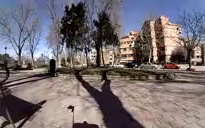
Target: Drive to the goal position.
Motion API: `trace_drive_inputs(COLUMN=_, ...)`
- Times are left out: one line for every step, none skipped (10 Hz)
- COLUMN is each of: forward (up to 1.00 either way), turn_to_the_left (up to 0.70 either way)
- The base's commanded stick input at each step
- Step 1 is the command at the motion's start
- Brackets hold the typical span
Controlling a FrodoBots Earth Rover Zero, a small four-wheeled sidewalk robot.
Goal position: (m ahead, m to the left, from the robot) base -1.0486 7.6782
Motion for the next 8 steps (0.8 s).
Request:
trace_drive_inputs(forward=0.00, turn_to_the_left=0.00)
trace_drive_inputs(forward=0.00, turn_to_the_left=0.00)
trace_drive_inputs(forward=0.00, turn_to_the_left=0.00)
trace_drive_inputs(forward=0.00, turn_to_the_left=0.00)
trace_drive_inputs(forward=0.38, turn_to_the_left=0.00)
trace_drive_inputs(forward=0.46, turn_to_the_left=0.00)
trace_drive_inputs(forward=0.71, turn_to_the_left=0.00)
trace_drive_inputs(forward=1.00, turn_to_the_left=0.00)
